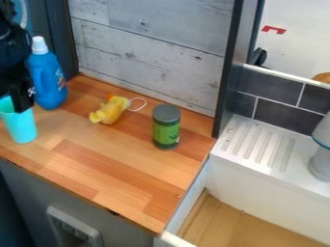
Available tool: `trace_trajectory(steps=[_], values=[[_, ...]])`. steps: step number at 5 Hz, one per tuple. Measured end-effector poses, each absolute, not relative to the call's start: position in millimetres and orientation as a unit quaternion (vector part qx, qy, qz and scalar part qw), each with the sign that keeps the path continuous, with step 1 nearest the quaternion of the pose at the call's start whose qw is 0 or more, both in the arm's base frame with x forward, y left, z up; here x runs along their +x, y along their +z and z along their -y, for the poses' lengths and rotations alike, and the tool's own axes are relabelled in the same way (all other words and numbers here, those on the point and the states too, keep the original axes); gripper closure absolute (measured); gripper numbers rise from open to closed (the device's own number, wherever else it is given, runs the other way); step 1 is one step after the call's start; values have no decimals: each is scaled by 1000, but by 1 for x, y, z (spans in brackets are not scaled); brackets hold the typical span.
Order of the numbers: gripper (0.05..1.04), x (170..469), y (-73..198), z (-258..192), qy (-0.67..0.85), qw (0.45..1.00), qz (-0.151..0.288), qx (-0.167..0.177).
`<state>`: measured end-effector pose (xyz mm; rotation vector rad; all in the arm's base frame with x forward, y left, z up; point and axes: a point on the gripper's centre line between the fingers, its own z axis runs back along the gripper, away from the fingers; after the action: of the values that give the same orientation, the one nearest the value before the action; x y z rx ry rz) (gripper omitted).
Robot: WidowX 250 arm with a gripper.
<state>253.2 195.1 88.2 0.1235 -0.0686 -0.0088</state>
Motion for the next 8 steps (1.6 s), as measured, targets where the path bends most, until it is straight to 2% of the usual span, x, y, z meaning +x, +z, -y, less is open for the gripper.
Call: trace_trajectory(steps=[1,2,4,5,6,8], values=[[82,254,84,-193,-5,998,27,56],[82,258,72,-187,-13,999,23,36],[82,264,67,-189,-20,997,46,50],[118,259,51,-192,-9,999,18,49],[242,255,36,-196,-4,999,-8,52],[744,258,36,-196,-11,999,-5,43]])
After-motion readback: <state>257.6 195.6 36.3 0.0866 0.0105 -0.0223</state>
